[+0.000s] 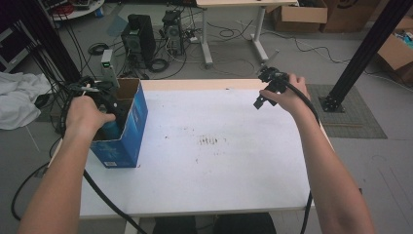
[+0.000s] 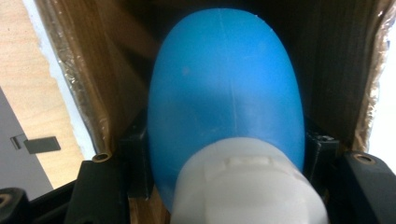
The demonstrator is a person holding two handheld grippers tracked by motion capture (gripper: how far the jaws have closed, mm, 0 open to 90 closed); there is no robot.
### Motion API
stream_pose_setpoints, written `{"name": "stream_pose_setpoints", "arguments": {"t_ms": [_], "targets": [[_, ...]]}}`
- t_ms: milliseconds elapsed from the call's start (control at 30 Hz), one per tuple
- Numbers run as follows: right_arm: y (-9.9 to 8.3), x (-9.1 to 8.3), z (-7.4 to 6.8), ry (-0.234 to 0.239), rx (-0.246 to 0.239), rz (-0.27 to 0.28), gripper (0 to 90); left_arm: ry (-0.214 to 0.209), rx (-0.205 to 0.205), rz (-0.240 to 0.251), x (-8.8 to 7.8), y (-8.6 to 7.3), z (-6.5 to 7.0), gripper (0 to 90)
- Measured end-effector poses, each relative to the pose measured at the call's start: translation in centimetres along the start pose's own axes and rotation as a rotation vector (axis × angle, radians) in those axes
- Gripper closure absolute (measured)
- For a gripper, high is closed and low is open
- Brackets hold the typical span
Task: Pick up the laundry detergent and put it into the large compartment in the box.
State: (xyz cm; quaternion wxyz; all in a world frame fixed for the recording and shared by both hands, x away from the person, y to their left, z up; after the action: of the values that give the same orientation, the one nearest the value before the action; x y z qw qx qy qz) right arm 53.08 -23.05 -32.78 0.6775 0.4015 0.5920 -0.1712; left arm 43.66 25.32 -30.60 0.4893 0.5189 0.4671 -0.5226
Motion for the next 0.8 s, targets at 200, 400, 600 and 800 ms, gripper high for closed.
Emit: {"name": "stream_pose_setpoints", "arguments": {"t_ms": [200, 400, 600, 800], "targets": [[0.05, 0.11, -0.06, 0.000, -0.001, -0.003, 25.9, -0.002, -0.001, 0.001, 0.28, -0.13, -0.11, 37.9], [0.09, 0.23, -0.15, 0.002, -0.002, -0.004, 25.8, 0.002, -0.002, -0.001, 0.35, -0.22, -0.04, 37.8], [0.15, 0.25, -0.24, 0.001, -0.006, -0.003, 25.7, 0.005, -0.012, -0.012, 0.35, -0.30, 0.03, 37.6], [0.09, 0.23, -0.23, 0.002, -0.002, -0.003, 25.7, 0.003, -0.014, -0.004, 0.37, -0.33, -0.03, 37.4]]}}
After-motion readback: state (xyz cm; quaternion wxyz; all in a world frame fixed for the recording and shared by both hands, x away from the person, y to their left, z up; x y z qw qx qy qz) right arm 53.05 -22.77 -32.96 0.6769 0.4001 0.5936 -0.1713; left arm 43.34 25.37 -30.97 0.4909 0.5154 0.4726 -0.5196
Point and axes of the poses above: each handheld gripper's, and its own axes: x roughly forward along the jaws, y roughly out of its top, z roughly to its right, the point moved 3 cm from there along x, roughly forward along the jaws, and after that the axes turned 3 degrees about z, right-handed, at the moved point
